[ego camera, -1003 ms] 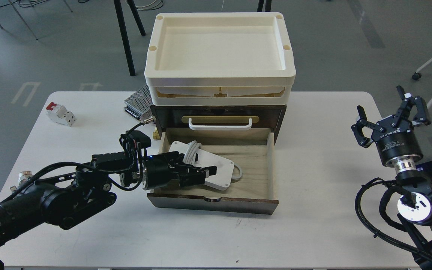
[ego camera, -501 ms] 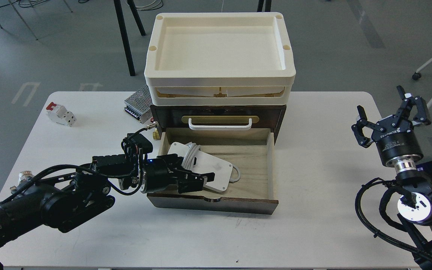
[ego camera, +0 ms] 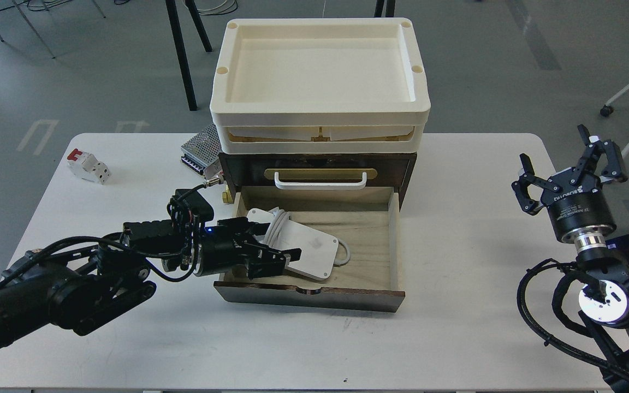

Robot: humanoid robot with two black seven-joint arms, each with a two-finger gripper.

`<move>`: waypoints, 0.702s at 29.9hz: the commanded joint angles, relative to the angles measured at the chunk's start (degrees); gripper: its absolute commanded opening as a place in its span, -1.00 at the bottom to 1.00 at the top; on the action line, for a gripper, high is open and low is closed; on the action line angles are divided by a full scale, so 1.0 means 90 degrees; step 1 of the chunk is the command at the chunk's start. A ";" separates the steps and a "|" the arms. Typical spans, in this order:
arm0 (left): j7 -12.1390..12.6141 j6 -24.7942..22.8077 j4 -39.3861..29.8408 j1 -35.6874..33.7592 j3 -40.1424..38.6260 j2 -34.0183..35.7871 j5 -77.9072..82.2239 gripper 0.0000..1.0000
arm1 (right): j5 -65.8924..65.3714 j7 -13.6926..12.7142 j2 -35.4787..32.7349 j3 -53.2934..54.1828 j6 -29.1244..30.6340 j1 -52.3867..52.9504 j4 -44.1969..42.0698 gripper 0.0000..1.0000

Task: Put charging cable into cabinet

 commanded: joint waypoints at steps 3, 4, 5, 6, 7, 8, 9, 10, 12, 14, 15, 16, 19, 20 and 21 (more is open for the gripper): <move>-0.0001 0.0010 -0.0032 -0.0114 -0.0041 0.0205 -0.0032 0.99 | 0.0000 0.0005 0.0000 0.0002 0.0000 0.0000 0.0000 0.99; -0.0001 0.0010 -0.0032 -0.0144 -0.0051 0.0224 -0.0032 0.99 | 0.0000 0.0005 0.0000 0.0002 0.0000 0.0000 0.0000 0.99; -0.0001 0.0010 -0.0032 -0.0173 -0.0061 0.0273 -0.0032 0.99 | 0.0000 0.0005 0.0000 0.0002 0.0000 0.0000 0.0000 0.99; -0.0001 0.0020 -0.0042 -0.0193 -0.0070 0.0351 -0.0052 0.99 | 0.0000 0.0005 0.0000 -0.0008 0.0000 0.0000 0.0000 0.99; -0.0001 0.0020 -0.0042 -0.0212 -0.0080 0.0429 -0.0071 0.99 | 0.0000 -0.0005 0.0000 -0.0008 0.0000 0.0000 0.0000 0.99; -0.0001 0.0020 -0.0042 -0.0261 -0.0080 0.0516 -0.0081 0.99 | 0.0000 0.0005 0.0000 0.0002 0.0000 0.0000 0.0000 0.99; -0.0001 0.0029 -0.0042 -0.0310 -0.0080 0.0585 -0.0091 0.99 | 0.0000 0.0005 0.0000 -0.0008 0.0000 0.0000 0.0000 0.99; -0.0001 0.0059 -0.0042 -0.0320 -0.0080 0.0634 -0.0091 0.99 | 0.0000 -0.0005 0.0000 -0.0008 0.0000 0.0000 0.0010 0.99; -0.0001 0.0146 -0.0042 -0.0330 -0.0129 0.0790 -0.0100 0.99 | 0.0000 -0.0005 0.0000 -0.0008 0.0000 0.0000 0.0000 0.99; -0.0001 0.0195 -0.0042 -0.0320 -0.0158 0.0975 -0.0110 0.99 | 0.0000 0.0005 0.0000 0.0002 0.0009 0.0000 0.0000 0.99; -0.0001 0.0205 -0.0052 -0.0320 -0.0187 0.1073 -0.0149 0.99 | 0.0000 -0.0005 0.0000 0.0002 0.0000 0.0000 0.0000 0.99; -0.0001 0.0205 -0.0062 -0.0320 -0.0207 0.1180 -0.0217 0.99 | 0.0000 0.0005 0.0000 0.0002 0.0000 0.0000 0.0000 0.99; -0.0001 0.0312 -0.0149 -0.0252 -0.0304 0.1532 -0.0606 0.99 | 0.0000 0.0005 0.0000 0.0002 0.0000 0.0000 0.0010 0.99; -0.0001 0.0390 -0.0159 -0.0232 -0.0314 0.1678 -0.0831 0.99 | 0.0000 0.0005 0.0000 -0.0008 0.0000 0.0000 0.0010 0.99; -0.0001 0.0478 -0.0159 -0.0203 -0.0315 0.1815 -0.1113 0.99 | 0.0000 -0.0005 0.0000 -0.0008 0.0000 0.0000 0.0010 0.99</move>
